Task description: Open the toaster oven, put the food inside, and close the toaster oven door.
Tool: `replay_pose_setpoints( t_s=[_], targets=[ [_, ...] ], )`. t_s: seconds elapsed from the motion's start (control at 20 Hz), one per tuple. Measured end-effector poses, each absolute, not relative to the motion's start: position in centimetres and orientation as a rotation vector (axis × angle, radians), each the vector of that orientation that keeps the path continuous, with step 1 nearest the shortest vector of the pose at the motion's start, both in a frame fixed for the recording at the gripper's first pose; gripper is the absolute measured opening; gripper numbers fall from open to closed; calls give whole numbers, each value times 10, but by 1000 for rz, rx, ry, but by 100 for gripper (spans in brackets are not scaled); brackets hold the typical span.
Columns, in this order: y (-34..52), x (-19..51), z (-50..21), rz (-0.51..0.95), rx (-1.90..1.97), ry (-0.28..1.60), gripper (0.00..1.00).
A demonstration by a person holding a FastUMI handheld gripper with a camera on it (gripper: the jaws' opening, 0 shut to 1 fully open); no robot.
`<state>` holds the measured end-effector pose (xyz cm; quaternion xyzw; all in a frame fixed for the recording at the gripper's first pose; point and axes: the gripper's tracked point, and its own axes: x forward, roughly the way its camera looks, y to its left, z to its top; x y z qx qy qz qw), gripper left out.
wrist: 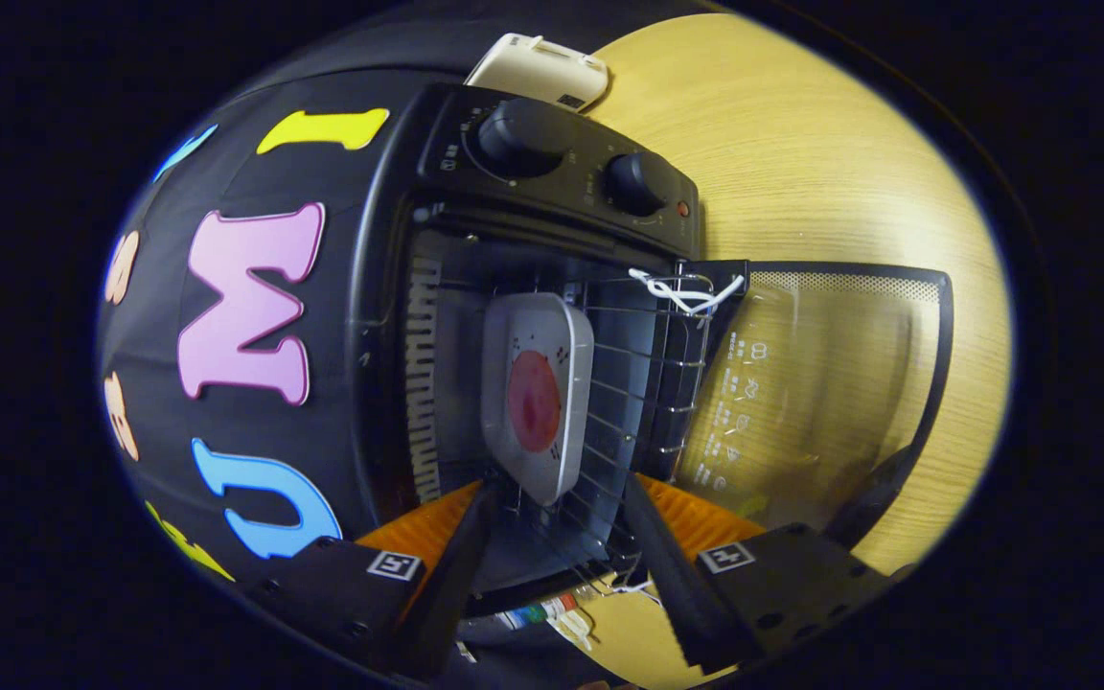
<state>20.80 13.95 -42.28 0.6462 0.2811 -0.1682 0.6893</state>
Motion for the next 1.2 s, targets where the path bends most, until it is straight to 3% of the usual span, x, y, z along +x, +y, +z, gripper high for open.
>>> replay_pose_setpoints(
  t_s=[0.05,0.3,0.55,0.85,1.2],
  targets=[
    [141,199,-419,-358,1423,656,99],
    [147,156,-394,-213,1243,710,98],
    [126,111,-376,-83,804,679,98],
    [120,34,-409,52,243,854,99],
    [123,4,-465,77,57,998,99]
  ],
)
